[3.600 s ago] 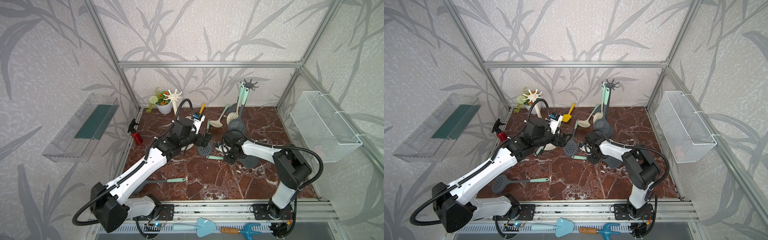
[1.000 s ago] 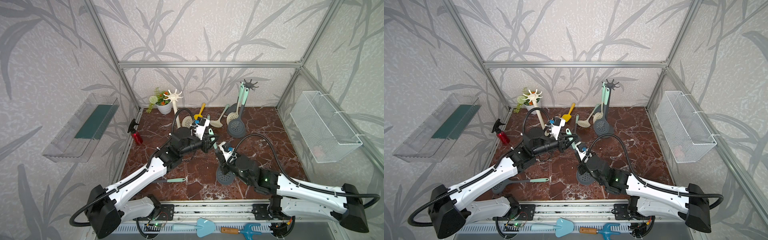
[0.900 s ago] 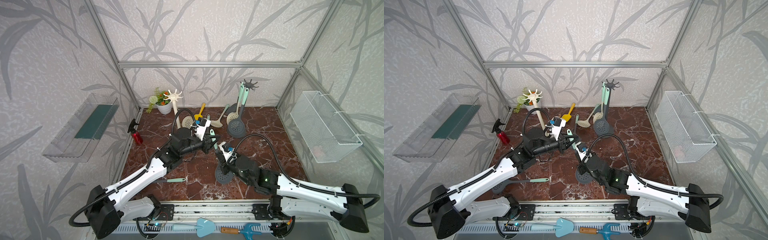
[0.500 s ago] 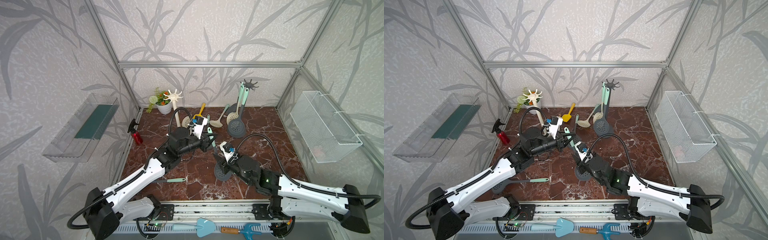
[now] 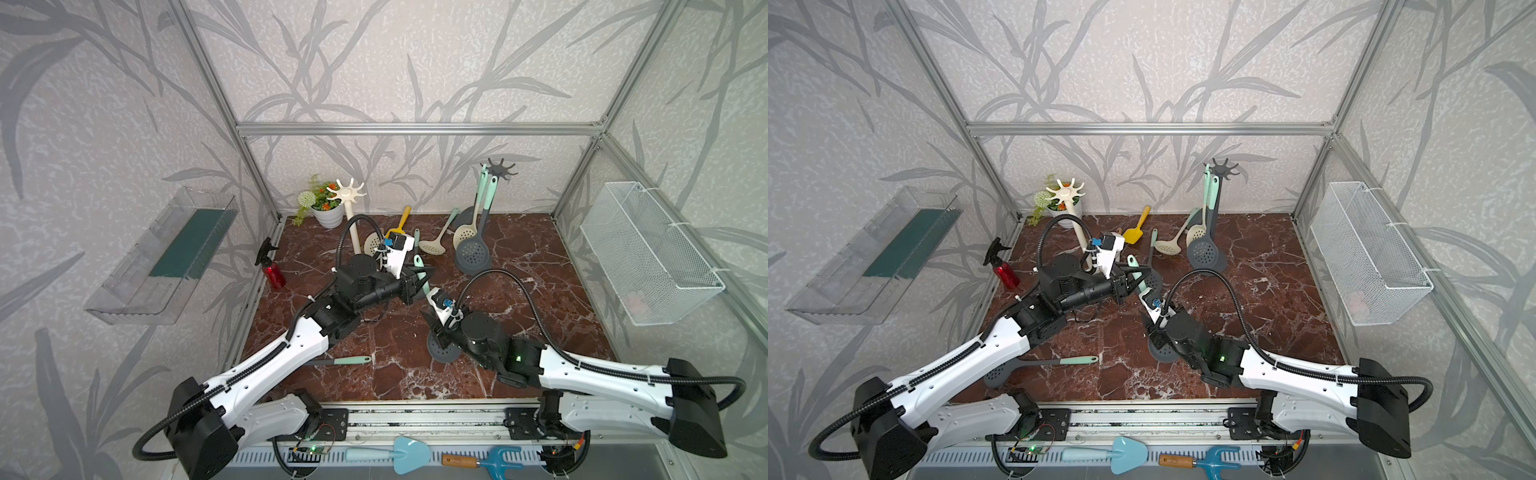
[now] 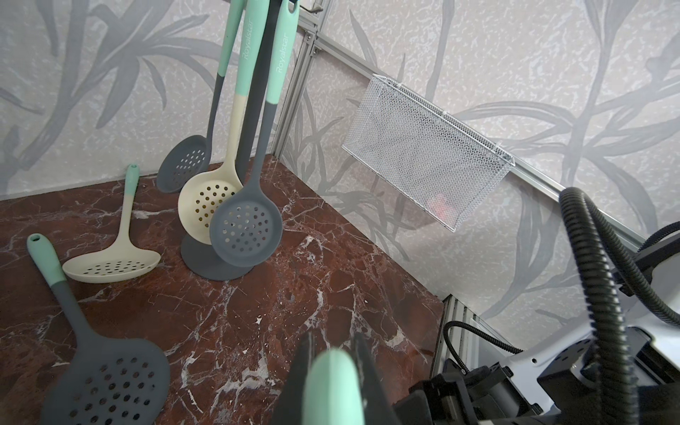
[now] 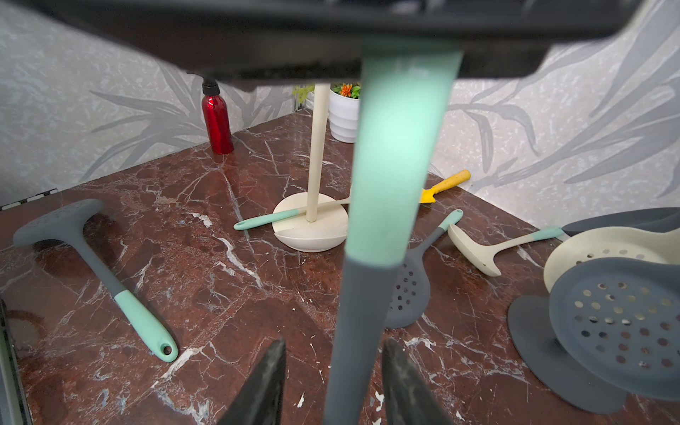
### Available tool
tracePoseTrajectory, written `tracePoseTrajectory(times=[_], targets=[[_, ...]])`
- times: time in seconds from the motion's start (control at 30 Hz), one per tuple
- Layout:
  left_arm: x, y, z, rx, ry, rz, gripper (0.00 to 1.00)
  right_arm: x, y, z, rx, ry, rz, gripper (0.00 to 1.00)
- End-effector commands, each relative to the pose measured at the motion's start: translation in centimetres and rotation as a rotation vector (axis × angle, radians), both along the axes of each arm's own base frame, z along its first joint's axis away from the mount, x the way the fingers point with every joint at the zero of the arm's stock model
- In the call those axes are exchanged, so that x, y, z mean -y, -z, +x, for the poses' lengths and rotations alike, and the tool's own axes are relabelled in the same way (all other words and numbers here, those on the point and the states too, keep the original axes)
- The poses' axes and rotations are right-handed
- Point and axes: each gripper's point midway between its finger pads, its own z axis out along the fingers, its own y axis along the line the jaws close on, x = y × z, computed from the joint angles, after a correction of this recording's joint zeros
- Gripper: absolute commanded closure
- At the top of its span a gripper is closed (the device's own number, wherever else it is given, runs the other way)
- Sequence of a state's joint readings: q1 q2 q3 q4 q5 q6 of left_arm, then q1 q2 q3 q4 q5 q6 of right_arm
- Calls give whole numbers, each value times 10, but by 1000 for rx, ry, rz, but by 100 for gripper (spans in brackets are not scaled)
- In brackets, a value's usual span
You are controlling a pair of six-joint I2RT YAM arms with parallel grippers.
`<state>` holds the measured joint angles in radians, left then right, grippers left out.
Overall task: Hang the skimmer on the kitchen utensil rack
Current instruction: Pick up the skimmer from the center of the board.
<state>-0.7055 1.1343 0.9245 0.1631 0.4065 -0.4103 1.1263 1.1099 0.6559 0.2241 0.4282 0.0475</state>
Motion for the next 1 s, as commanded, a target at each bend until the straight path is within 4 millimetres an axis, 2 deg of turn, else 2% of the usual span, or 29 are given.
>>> tracePoseTrajectory(times=[0.0,0.23,0.43,0.53,0.67,0.73,0.83,0.97], targets=[[-7,-11,-1,34,-18,-18,100,0,7,3,-18,-2,12,58],[-9,-12,1,33,-24,-21,100,0,26,2,-62,-6,-12,65],[-10,-12,2,27,-31,-21,100,1,26,6,-73,-2,3,79],[-10,-12,2,26,-32,-21,100,3,26,8,-80,5,-4,90],[-10,-13,2,26,-28,-20,100,12,25,15,-96,45,-10,100],[-10,-12,1,25,-25,-12,83,20,24,19,-104,68,-16,100],[-11,-11,2,25,-28,-3,58,47,20,34,-109,145,-16,100],[-10,-11,0,27,-20,2,39,84,17,42,-107,217,-12,100]])
